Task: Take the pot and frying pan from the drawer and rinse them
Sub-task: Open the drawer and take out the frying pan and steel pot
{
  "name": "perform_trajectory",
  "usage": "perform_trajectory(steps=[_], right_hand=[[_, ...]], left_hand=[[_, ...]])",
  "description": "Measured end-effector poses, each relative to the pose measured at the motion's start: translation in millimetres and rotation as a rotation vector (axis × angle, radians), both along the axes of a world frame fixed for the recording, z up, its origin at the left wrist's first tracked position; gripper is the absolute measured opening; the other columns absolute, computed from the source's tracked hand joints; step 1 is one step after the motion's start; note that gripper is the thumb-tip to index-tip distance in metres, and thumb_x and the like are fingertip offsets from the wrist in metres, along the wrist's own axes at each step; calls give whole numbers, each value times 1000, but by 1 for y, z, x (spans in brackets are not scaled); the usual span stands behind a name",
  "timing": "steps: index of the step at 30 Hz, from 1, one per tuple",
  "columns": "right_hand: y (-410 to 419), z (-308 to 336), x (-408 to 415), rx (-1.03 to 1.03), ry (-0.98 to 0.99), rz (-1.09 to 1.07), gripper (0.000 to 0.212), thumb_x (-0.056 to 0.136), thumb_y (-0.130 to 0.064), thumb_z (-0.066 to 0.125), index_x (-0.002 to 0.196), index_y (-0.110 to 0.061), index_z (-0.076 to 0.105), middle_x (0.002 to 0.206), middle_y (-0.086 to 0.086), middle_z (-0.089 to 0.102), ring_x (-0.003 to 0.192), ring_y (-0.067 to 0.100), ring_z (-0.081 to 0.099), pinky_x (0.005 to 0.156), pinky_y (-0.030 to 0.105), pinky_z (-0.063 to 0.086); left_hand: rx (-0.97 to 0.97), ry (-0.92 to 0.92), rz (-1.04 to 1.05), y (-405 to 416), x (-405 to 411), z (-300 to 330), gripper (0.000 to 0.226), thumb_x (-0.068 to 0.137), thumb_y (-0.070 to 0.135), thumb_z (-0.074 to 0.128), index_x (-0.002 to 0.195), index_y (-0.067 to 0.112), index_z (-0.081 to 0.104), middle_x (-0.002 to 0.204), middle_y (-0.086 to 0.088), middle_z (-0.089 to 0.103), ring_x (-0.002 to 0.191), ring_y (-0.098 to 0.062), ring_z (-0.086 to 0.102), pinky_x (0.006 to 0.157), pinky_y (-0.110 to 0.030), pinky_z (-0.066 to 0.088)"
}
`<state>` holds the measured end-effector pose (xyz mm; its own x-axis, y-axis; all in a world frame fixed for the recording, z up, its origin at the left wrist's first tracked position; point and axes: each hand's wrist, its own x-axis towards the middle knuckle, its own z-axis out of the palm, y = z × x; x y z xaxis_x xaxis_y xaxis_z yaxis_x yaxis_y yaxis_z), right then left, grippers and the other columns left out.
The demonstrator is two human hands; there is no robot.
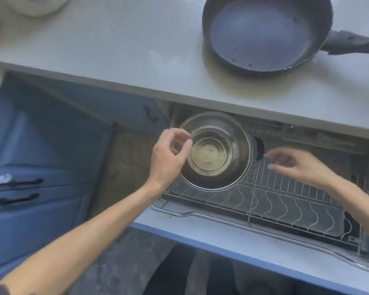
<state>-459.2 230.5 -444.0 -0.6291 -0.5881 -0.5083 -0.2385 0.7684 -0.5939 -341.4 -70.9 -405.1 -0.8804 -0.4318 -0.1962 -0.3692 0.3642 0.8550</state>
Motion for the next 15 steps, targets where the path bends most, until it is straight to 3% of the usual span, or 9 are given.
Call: perform_trajectory(steps=[3, 7, 10, 15], right_hand=[[-9, -38, -8, 23, -74, -114, 30, 84, -31, 65, 111, -39, 55, 117, -12, 55, 101, 9, 57, 86, 29, 42], [-19, -76, -23, 76, -19, -131, 32, 82, -36, 65, 114, -36, 57, 136, -6, 48, 128, 17, 41, 107, 41, 29], [-21, -94, -23, 98, -25, -158, 32, 83, -39, 63, 114, -37, 56, 139, -4, 47, 132, 20, 38, 111, 46, 27], [-25, -113, -20, 16, -42, -306, 27, 85, -17, 63, 108, -29, 57, 129, -1, 56, 117, 22, 54, 105, 44, 39]], left_hand=[[97, -235, 5, 6, 15, -36, 24, 87, 24, 62, 110, 31, 58, 111, 6, 60, 93, 0, 56, 86, -20, 44], [147, -602, 21, -3, 19, -85, 69, 85, 25, 62, 144, 25, 26, 149, -7, 30, 135, -21, 34, 112, -39, 29], [192, -706, 29, -3, 17, -108, 82, 85, 32, 62, 148, 29, 10, 156, -8, 19, 142, -27, 24, 116, -46, 23], [162, -729, 138, -4, 17, -132, 76, 92, 30, 51, 150, 26, 2, 156, -10, 21, 142, -31, 24, 115, -49, 23]])
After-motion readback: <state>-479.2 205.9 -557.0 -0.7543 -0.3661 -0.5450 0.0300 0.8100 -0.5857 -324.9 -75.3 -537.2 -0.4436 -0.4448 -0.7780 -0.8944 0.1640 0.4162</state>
